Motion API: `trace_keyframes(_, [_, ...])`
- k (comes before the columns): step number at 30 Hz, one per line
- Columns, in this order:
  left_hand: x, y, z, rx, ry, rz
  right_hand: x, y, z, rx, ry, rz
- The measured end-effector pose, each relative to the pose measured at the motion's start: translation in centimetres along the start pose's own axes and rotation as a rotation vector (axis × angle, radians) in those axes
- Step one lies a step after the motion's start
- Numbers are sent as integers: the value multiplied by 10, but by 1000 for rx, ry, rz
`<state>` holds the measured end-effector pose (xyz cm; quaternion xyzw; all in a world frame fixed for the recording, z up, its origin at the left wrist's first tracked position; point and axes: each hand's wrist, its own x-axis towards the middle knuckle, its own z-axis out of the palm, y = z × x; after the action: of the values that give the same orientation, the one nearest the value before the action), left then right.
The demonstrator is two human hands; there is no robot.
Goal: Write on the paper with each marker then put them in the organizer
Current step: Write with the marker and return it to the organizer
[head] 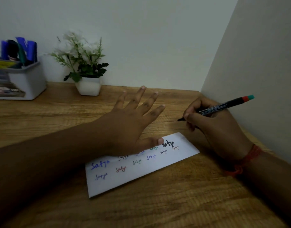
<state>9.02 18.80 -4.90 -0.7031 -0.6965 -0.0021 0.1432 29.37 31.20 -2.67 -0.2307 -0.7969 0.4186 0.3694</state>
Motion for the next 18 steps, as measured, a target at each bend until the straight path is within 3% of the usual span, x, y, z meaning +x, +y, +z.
trace_keyframes(4, [2, -8, -7, -35, 14, 46, 4, -4, -2, 38, 37, -67])
trace_keyframes(8, [4, -23, -10, -166, 58, -34, 17, -10, -1, 96, 51, -107])
trace_keyframes(18, [0, -50, 7, -266, 72, -88, 53, 9, 25, -108, -92, -122])
